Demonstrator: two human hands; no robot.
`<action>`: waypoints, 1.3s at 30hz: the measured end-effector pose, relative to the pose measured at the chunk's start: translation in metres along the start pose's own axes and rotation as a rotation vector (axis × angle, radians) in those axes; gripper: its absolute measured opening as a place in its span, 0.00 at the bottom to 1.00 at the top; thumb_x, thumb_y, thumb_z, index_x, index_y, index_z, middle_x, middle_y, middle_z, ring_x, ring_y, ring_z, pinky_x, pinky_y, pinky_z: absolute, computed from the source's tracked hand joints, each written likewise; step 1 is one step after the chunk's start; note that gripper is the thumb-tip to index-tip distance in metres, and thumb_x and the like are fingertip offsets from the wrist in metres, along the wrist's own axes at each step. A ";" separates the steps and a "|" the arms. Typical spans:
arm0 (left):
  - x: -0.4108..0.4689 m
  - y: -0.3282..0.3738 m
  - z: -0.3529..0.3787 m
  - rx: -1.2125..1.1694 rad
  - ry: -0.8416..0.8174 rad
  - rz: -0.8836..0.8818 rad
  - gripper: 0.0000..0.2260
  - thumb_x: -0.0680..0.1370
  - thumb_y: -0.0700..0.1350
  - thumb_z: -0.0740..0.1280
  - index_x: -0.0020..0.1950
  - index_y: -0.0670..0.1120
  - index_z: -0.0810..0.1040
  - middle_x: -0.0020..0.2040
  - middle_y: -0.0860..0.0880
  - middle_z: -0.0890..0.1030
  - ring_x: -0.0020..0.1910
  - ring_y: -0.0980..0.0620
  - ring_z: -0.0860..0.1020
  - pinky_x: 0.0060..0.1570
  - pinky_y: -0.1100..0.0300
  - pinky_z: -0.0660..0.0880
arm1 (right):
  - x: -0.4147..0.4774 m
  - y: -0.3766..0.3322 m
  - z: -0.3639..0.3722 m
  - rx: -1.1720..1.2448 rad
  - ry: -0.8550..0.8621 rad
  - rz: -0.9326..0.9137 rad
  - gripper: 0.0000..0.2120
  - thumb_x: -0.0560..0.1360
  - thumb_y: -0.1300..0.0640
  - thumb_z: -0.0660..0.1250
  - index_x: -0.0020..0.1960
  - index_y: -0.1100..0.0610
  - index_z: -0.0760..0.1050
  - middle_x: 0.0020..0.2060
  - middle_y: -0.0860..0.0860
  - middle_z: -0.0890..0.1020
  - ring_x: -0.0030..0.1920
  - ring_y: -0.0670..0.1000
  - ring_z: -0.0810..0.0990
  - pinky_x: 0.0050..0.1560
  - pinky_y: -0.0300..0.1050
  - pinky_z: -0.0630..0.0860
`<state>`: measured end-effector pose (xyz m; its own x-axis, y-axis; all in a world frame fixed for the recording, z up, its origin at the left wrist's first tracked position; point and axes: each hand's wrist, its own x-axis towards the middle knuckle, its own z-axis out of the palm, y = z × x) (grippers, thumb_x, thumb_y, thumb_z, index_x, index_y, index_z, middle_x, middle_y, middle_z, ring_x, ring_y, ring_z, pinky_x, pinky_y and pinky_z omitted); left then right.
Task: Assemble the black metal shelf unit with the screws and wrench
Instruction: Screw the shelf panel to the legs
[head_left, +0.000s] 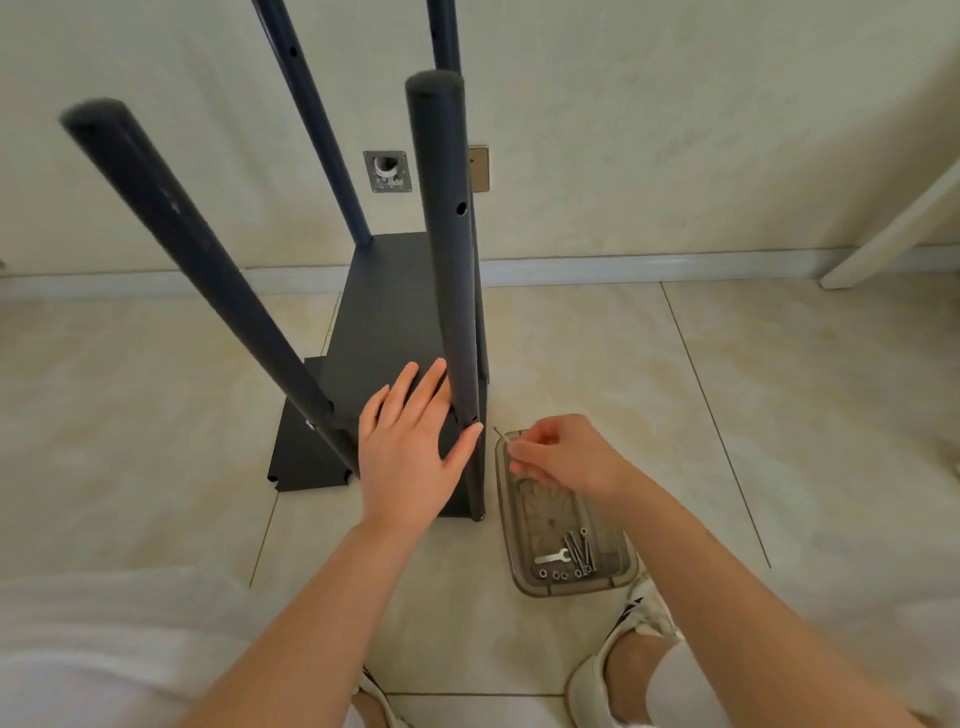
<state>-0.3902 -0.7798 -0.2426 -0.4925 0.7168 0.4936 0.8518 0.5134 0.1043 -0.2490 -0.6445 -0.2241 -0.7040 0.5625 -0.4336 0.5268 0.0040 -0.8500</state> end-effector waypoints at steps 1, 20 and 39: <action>0.001 0.000 -0.001 0.002 -0.012 -0.001 0.23 0.79 0.61 0.63 0.67 0.49 0.80 0.70 0.50 0.77 0.74 0.47 0.70 0.73 0.51 0.58 | -0.008 -0.011 0.002 0.028 0.055 -0.047 0.07 0.77 0.55 0.70 0.41 0.54 0.81 0.36 0.50 0.86 0.34 0.46 0.79 0.40 0.42 0.79; 0.002 0.003 -0.011 -0.013 -0.021 0.003 0.26 0.78 0.62 0.60 0.69 0.48 0.79 0.70 0.49 0.78 0.71 0.46 0.74 0.71 0.50 0.64 | -0.032 -0.041 0.025 0.104 0.142 0.046 0.06 0.78 0.58 0.68 0.45 0.59 0.80 0.37 0.54 0.85 0.32 0.47 0.78 0.37 0.38 0.78; 0.006 0.011 -0.020 -0.106 -0.128 -0.058 0.27 0.77 0.58 0.71 0.72 0.48 0.76 0.73 0.49 0.75 0.74 0.46 0.71 0.73 0.51 0.58 | -0.023 -0.034 0.032 0.223 0.185 -0.098 0.06 0.77 0.56 0.71 0.46 0.58 0.80 0.36 0.54 0.82 0.36 0.48 0.81 0.42 0.42 0.82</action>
<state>-0.3805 -0.7795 -0.2217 -0.5541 0.7451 0.3712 0.8321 0.5077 0.2231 -0.2660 -0.6845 -0.1942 -0.6369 0.7091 -0.3024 0.3292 -0.1045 -0.9384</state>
